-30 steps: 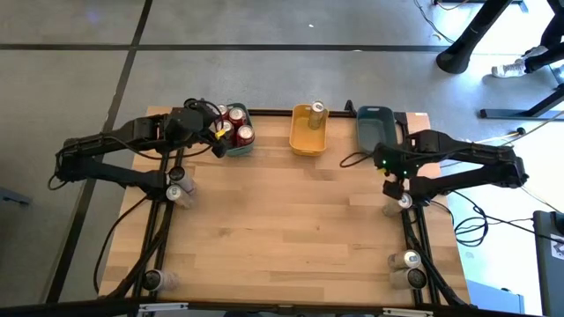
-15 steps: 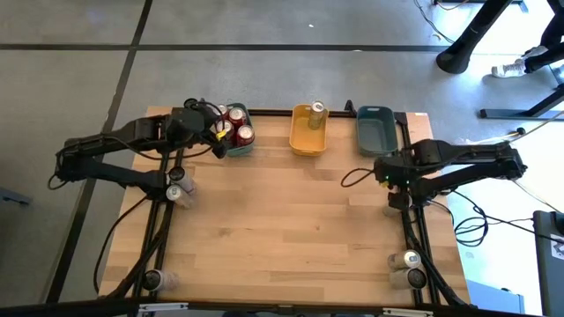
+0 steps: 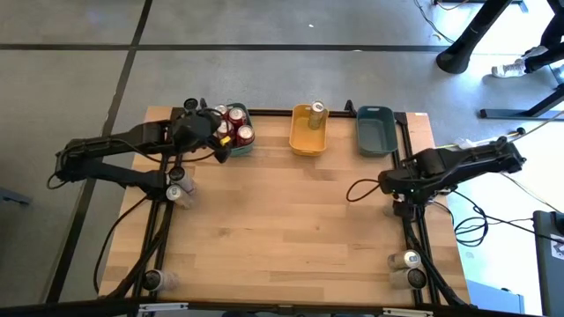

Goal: Sort soda cans
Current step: Put the top right blue soda can into the yellow bin

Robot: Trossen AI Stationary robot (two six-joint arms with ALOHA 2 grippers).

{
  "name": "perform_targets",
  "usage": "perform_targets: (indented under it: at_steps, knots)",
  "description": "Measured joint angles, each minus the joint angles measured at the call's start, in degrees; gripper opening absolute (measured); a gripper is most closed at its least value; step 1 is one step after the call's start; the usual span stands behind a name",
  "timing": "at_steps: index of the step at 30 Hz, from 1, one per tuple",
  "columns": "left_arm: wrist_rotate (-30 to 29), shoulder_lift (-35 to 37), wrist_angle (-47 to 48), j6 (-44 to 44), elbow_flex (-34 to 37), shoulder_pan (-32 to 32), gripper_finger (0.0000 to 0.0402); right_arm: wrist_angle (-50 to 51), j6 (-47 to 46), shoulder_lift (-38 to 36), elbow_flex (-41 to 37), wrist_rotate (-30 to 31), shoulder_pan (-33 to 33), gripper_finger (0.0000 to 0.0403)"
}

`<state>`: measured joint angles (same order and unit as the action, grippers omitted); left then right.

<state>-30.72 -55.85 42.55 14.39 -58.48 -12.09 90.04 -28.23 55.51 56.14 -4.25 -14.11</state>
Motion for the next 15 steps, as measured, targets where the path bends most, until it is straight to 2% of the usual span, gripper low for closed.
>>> perform_targets:
  at_steps: [5, 15]
  knots:
    - [0.0, 0.0, -0.1, 0.0, 0.0, 0.0, 0.032, -0.1, -1.8, 0.0, -0.3, 2.6, -3.1, 0.0349]
    - [0.0, 0.0, 0.0, 0.0, 0.0, 0.0, 0.032, -0.1, -6.5, -0.2, -7.9, 0.2, -7.5, 0.0348]
